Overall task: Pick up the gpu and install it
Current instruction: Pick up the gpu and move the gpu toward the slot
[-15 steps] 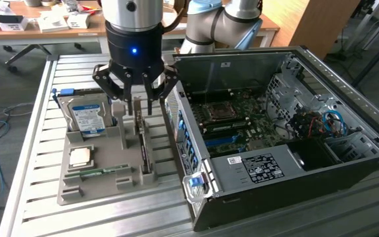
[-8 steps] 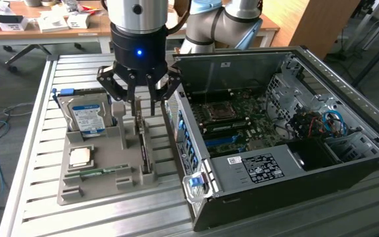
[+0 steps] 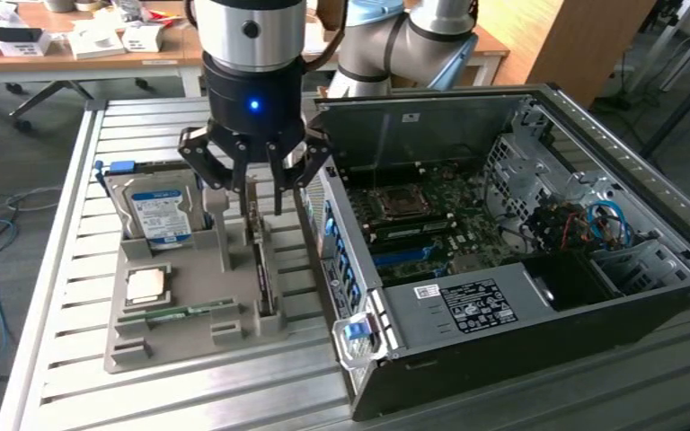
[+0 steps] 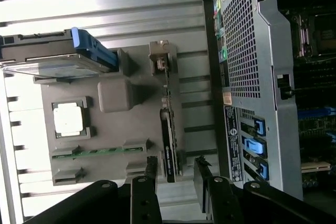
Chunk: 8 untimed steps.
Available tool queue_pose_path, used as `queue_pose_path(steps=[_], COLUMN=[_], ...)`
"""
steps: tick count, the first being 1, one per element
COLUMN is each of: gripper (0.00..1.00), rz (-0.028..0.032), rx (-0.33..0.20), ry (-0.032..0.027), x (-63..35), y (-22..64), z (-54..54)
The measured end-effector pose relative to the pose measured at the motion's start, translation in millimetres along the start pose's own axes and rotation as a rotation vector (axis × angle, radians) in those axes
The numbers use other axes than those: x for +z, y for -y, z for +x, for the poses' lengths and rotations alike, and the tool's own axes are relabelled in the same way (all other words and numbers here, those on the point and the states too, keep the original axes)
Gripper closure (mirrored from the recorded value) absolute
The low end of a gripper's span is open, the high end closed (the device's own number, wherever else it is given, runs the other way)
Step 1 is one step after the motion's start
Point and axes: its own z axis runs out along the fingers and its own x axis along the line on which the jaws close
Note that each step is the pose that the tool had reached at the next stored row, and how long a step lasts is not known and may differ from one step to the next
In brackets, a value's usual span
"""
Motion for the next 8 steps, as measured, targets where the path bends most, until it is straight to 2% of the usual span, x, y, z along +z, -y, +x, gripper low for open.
queue_pose_path(steps=[8], gripper=[0.58], rz=[0.0], rx=[-0.001], ry=[0.0], x=[14.5], y=[0.5], z=[-0.1])
